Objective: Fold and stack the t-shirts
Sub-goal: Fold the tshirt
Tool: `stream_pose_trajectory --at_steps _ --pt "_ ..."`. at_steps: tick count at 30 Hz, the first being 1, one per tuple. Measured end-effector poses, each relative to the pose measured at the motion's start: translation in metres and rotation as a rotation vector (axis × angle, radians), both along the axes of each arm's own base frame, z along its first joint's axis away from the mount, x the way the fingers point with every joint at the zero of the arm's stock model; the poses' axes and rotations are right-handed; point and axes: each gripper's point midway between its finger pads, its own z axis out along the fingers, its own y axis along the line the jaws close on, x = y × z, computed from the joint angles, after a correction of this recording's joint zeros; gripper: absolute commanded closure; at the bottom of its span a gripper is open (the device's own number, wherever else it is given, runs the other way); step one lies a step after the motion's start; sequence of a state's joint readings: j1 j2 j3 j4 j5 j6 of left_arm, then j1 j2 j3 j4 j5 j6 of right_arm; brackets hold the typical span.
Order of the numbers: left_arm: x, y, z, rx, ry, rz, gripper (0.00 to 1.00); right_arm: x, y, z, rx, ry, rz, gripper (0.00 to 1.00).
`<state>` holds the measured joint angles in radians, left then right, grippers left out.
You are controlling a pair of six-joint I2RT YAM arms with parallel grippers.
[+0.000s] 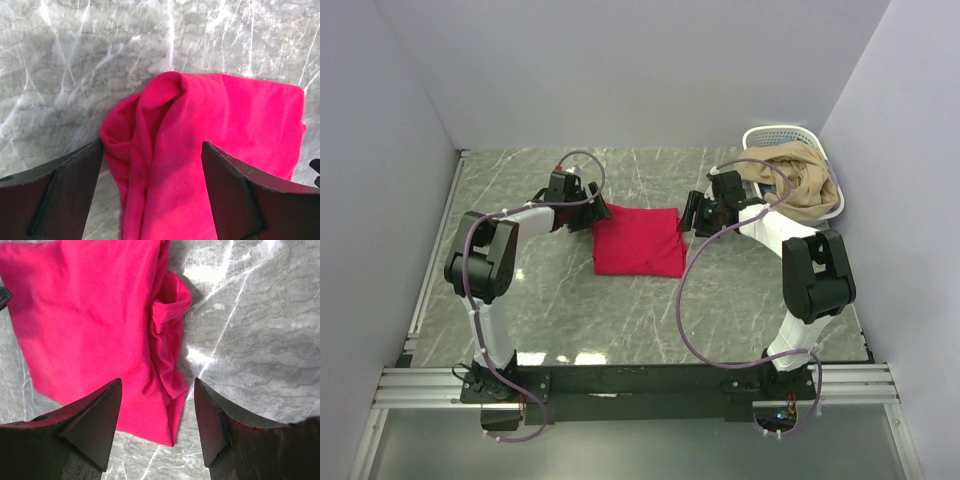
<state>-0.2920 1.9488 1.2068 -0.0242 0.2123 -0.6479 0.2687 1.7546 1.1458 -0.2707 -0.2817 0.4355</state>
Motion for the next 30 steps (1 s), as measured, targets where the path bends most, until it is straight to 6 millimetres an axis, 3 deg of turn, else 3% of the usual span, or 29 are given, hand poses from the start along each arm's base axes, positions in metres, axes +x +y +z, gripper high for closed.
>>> stream_pose_trajectory --at_steps 9,13,16,20,22,23,30 --pt "-0.002 -0.013 0.001 -0.027 0.001 -0.037 0.23 0.0 0.0 0.0 -0.004 -0.002 0.005 0.34" --pt "-0.002 -0.028 0.01 -0.087 -0.015 -0.071 0.33 0.0 0.0 0.0 -0.004 -0.002 0.006 0.34" --pt "-0.004 -0.039 0.016 -0.142 -0.029 -0.101 0.45 0.0 0.0 -0.001 -0.005 -0.001 0.006 0.34" --pt "-0.005 -0.049 0.014 -0.196 -0.021 -0.129 0.9 -0.001 -0.001 -0.001 -0.009 0.001 0.007 0.34" --pt "-0.007 -0.051 0.008 -0.207 -0.003 -0.133 0.92 -0.002 -0.002 -0.002 -0.013 0.004 0.006 0.34" --pt "-0.007 -0.051 0.005 -0.207 0.003 -0.136 0.99 -0.002 -0.002 -0.002 -0.015 0.005 0.005 0.34" --pt "-0.007 -0.049 0.0 -0.193 0.01 -0.128 0.99 -0.003 -0.004 0.0 -0.02 0.003 0.004 0.34"
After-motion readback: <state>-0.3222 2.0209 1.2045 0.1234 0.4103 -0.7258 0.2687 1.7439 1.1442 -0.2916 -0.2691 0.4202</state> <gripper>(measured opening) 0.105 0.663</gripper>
